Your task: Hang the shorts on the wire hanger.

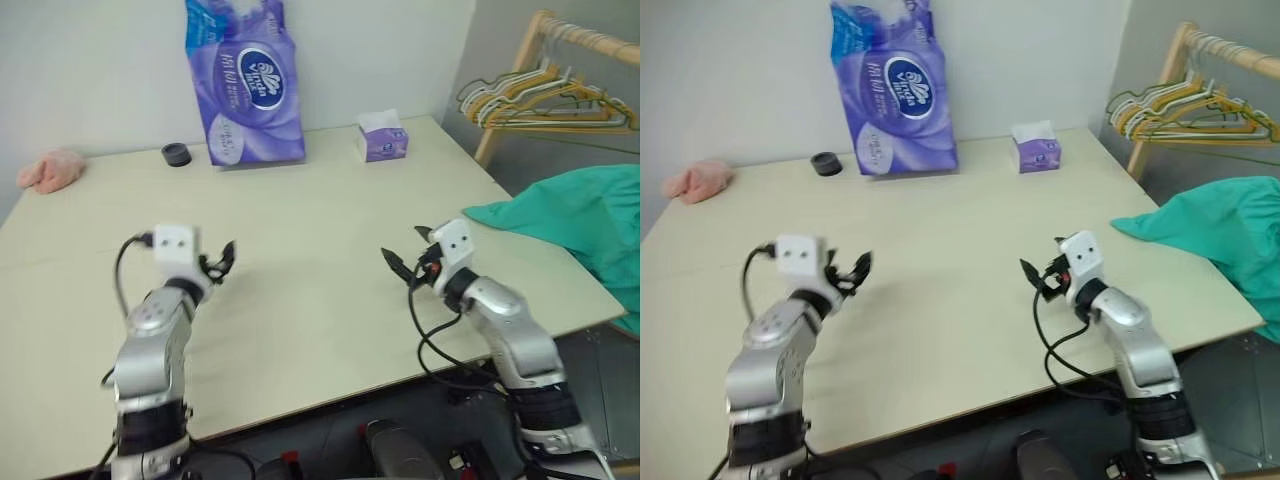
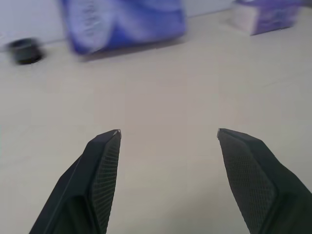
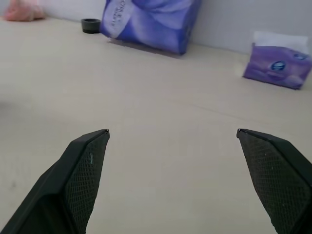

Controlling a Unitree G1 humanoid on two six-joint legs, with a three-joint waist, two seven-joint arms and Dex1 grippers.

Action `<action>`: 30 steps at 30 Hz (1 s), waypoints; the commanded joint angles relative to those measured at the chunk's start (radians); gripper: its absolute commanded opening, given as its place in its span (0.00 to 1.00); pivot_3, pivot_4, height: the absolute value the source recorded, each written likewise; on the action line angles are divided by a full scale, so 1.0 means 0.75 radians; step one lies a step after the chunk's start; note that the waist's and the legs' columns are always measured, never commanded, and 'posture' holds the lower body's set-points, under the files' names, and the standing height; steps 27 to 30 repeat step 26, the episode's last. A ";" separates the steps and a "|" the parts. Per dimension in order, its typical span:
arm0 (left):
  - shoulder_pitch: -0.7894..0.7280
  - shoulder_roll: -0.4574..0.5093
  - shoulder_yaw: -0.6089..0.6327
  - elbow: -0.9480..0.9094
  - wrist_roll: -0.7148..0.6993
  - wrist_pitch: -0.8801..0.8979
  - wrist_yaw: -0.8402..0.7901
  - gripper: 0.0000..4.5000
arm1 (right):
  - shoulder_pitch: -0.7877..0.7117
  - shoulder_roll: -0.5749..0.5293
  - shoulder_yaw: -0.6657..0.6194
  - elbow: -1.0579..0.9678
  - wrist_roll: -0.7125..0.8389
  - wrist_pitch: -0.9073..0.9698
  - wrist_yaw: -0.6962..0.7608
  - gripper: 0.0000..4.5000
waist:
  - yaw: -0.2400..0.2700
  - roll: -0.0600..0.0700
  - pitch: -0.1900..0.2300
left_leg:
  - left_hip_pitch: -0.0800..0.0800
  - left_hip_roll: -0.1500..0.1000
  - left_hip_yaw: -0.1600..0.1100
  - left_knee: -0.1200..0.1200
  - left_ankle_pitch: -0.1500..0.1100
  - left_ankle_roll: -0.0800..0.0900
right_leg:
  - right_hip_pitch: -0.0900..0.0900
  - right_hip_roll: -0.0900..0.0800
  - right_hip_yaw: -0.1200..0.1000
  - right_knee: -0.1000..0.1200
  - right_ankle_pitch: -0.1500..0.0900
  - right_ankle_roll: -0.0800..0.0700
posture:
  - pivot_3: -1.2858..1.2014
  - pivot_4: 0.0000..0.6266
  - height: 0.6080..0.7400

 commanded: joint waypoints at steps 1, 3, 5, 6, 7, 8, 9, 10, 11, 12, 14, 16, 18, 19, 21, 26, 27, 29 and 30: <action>0.097 -0.036 0.037 -0.079 0.017 -0.040 0.097 0.74 | -0.069 0.068 0.031 0.095 -0.026 -0.127 0.006 0.99 | 0.040 -0.003 -0.001 | 0.000 0.000 0.000 0.000 0.000 0.000 | 0.000 0.000 0.000 0.000 0.001 0.000 | 0.49 0.12 1.00; 0.124 -0.028 0.025 -0.066 0.019 -0.074 0.102 0.74 | -0.081 0.092 0.044 0.157 -0.043 -0.171 0.018 0.99 | 0.093 -0.007 0.001 | -0.002 0.001 -0.002 0.002 0.000 0.000 | 0.000 0.001 -0.003 0.000 0.003 -0.001 | 0.50 0.13 1.00; 0.126 -0.012 0.015 -0.035 0.021 -0.115 0.102 0.74 | -0.082 0.108 0.052 0.212 -0.052 -0.211 0.029 0.99 | 0.143 -0.010 -0.001 | -0.006 0.001 -0.010 0.009 0.000 0.000 | 0.001 0.001 -0.012 -0.001 0.006 -0.005 | 0.51 0.13 1.00; 0.122 -0.003 0.010 -0.017 0.018 -0.141 0.094 0.74 | -0.077 0.112 0.057 0.231 -0.057 -0.229 0.040 0.99 | 0.161 -0.011 -0.002 | -0.006 0.002 -0.012 0.010 0.000 0.000 | 0.002 0.001 -0.017 -0.001 0.007 -0.006 | 0.51 0.13 1.00; 0.118 0.005 0.004 -0.003 0.018 -0.163 0.089 0.74 | -0.074 0.115 0.059 0.246 -0.061 -0.244 0.047 0.99 | 0.177 -0.011 -0.002 | -0.005 0.002 -0.012 0.010 0.000 0.000 | 0.003 0.001 -0.019 -0.001 0.008 -0.006 | 0.51 0.13 1.00; 0.111 0.012 -0.001 0.012 0.012 -0.178 0.080 0.74 | -0.071 0.119 0.056 0.260 -0.060 -0.252 0.052 0.99 | 0.194 -0.011 -0.002 | -0.005 0.002 -0.012 0.011 0.000 0.000 | 0.003 0.001 -0.019 -0.001 0.008 -0.007 | 0.52 0.14 1.00; 0.105 0.017 -0.007 0.023 0.007 -0.189 0.073 0.74 | -0.068 0.122 0.051 0.272 -0.054 -0.257 0.056 0.99 | 0.209 -0.011 -0.002 | -0.005 0.001 -0.012 0.011 0.001 0.001 | 0.003 0.002 -0.020 -0.001 0.009 -0.007 | 0.53 0.14 1.00; 0.095 0.023 -0.009 0.035 0.003 -0.196 0.072 0.74 | -0.065 0.124 0.046 0.285 -0.051 -0.264 0.059 0.99 | 0.217 -0.011 -0.002 | -0.004 0.002 -0.012 0.011 0.001 0.001 | 0.003 0.002 -0.020 -0.001 0.009 -0.007 | 0.53 0.14 1.00; 0.084 0.026 -0.009 0.045 0.000 -0.198 0.074 0.74 | -0.061 0.121 0.045 0.299 -0.052 -0.277 0.066 0.99 | 0.223 -0.011 -0.002 | -0.004 0.002 -0.013 0.011 0.002 0.001 | 0.003 0.003 -0.020 0.000 0.009 -0.008 | 0.53 0.14 1.00; 0.077 0.029 -0.012 0.051 -0.002 -0.203 0.075 0.74 | -0.060 0.118 0.044 0.309 -0.053 -0.287 0.071 0.99 | 0.236 -0.011 -0.002 | -0.004 0.003 -0.013 0.011 0.002 0.001 | 0.003 0.004 -0.020 0.000 0.009 -0.008 | 0.54 0.15 1.00; 0.072 0.039 -0.020 0.057 -0.002 -0.213 0.072 0.74 | -0.061 0.114 0.042 0.321 -0.055 -0.296 0.079 0.99 | 0.251 -0.011 -0.002 | -0.004 0.003 -0.013 0.011 0.002 0.001 | 0.003 0.005 -0.020 0.000 0.010 -0.009 | 0.54 0.16 1.00; 0.068 0.047 -0.017 0.064 -0.002 -0.214 0.079 0.74 | -0.067 0.107 0.040 0.324 -0.054 -0.295 0.091 0.99 | 0.257 -0.011 -0.001 | -0.004 0.004 -0.013 0.011 0.002 0.001 | 0.003 0.006 -0.020 0.000 0.010 -0.010 | 0.54 0.17 1.00; 0.068 0.049 -0.026 0.062 -0.004 -0.215 0.083 0.74 | -0.065 0.097 0.042 0.316 -0.057 -0.298 0.103 0.99 | 0.261 -0.010 -0.001 | -0.005 0.005 -0.013 0.010 0.002 0.001 | 0.002 0.006 -0.020 -0.001 0.010 -0.010 | 0.54 0.17 1.00; 0.070 0.046 -0.034 0.057 -0.002 -0.218 0.086 0.74 | -0.062 0.095 0.041 0.308 -0.056 -0.297 0.103 0.99 | 0.264 -0.010 -0.001 | -0.005 0.005 -0.012 0.010 0.002 0.001 | 0.002 0.006 -0.020 -0.001 0.010 -0.010 | 0.54 0.16 1.00; 0.074 0.032 -0.044 0.045 -0.006 -0.215 0.096 0.74 | -0.052 0.094 0.039 0.291 -0.054 -0.291 0.102 0.99 | 0.271 -0.010 -0.001 | -0.005 0.005 -0.012 0.010 0.002 0.001 | 0.002 0.006 -0.020 -0.001 0.010 -0.010 | 0.54 0.16 1.00; 0.094 0.000 -0.055 0.027 -0.011 -0.261 0.118 0.74 | -0.016 0.107 0.053 0.264 -0.061 -0.286 0.097 0.99 | 0.280 -0.011 -0.001 | -0.005 0.005 -0.012 0.010 0.002 0.001 | 0.002 0.006 -0.020 -0.001 0.010 -0.010 | 0.54 0.15 1.00; 0.094 0.000 -0.055 0.027 -0.011 -0.261 0.118 0.74 | -0.016 0.107 0.053 0.264 -0.061 -0.286 0.097 0.99 | 0.280 -0.011 -0.001 | -0.005 0.005 -0.012 0.010 0.002 0.001 | 0.002 0.006 -0.020 -0.001 0.010 -0.010 | 0.54 0.15 1.00; 0.094 0.000 -0.055 0.027 -0.011 -0.261 0.118 0.74 | -0.016 0.107 0.053 0.264 -0.061 -0.286 0.097 0.99 | 0.280 -0.011 -0.001 | -0.005 0.005 -0.012 0.010 0.002 0.001 | 0.002 0.006 -0.020 -0.001 0.010 -0.010 | 0.54 0.15 1.00; 0.094 0.000 -0.055 0.027 -0.011 -0.261 0.118 0.74 | -0.016 0.107 0.053 0.264 -0.061 -0.286 0.097 0.99 | 0.280 -0.011 -0.001 | -0.005 0.005 -0.012 0.010 0.002 0.001 | 0.002 0.006 -0.020 -0.001 0.010 -0.010 | 0.54 0.15 1.00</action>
